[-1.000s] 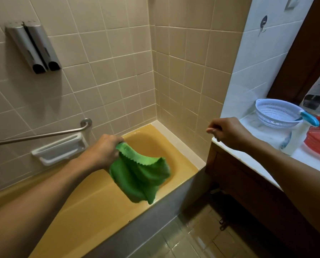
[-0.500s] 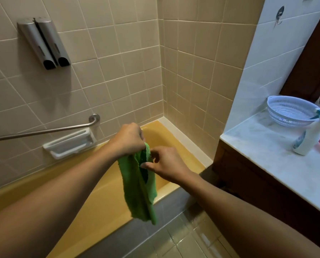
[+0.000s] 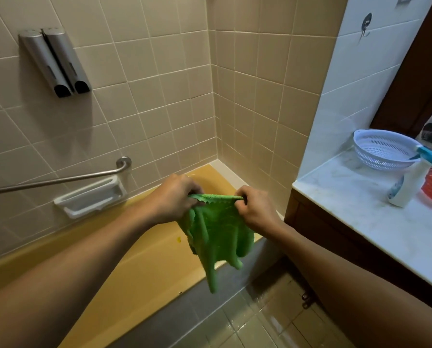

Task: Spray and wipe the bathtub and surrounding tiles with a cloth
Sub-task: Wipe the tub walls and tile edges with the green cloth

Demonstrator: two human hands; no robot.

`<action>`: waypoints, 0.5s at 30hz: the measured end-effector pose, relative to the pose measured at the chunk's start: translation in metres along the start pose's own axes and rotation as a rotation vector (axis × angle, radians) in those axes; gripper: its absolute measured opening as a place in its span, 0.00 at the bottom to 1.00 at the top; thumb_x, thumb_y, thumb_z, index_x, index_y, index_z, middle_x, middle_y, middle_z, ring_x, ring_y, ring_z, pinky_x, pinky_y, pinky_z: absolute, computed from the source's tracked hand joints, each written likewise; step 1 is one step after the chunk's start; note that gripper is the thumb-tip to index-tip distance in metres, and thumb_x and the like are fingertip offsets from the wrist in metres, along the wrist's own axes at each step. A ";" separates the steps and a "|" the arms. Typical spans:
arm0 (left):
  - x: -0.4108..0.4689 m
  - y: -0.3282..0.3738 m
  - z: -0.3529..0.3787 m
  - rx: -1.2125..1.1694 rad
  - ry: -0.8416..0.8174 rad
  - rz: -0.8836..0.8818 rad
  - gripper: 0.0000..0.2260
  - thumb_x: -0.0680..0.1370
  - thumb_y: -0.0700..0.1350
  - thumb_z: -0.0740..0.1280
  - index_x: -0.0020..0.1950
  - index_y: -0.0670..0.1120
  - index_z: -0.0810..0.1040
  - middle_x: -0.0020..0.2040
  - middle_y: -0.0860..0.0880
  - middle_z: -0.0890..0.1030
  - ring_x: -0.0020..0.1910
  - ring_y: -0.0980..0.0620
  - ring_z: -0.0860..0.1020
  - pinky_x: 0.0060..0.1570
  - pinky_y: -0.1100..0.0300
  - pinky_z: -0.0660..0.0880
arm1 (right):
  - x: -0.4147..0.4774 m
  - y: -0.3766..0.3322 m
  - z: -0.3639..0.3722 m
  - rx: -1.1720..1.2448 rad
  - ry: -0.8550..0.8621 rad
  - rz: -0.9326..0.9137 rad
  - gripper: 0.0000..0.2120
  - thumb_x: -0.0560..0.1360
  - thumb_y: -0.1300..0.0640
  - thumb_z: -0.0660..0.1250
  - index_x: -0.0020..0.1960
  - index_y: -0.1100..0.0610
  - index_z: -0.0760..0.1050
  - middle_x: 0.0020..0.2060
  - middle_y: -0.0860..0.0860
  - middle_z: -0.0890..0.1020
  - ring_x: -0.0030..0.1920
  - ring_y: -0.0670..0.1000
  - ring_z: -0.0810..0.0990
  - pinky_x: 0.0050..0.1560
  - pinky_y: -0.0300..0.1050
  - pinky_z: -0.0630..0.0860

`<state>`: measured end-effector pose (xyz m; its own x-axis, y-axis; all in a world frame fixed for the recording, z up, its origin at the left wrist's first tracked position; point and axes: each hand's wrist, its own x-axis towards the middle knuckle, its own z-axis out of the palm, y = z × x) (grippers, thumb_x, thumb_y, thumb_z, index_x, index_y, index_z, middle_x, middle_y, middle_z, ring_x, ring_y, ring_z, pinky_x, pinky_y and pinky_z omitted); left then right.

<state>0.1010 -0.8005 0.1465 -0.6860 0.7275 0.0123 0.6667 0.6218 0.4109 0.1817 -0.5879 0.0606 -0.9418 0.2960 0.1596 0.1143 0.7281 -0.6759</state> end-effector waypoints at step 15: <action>-0.022 -0.016 -0.008 -0.202 0.213 0.001 0.10 0.84 0.41 0.62 0.55 0.52 0.82 0.48 0.53 0.84 0.47 0.57 0.80 0.46 0.53 0.79 | 0.008 0.009 -0.041 -0.370 -0.121 -0.162 0.09 0.74 0.64 0.68 0.54 0.58 0.79 0.45 0.54 0.81 0.47 0.55 0.78 0.46 0.52 0.77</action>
<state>0.1031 -0.8284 0.1470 -0.7457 0.6371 0.1952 0.6103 0.5353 0.5840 0.1886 -0.5539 0.0856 -0.9847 0.1003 0.1423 0.0462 0.9386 -0.3418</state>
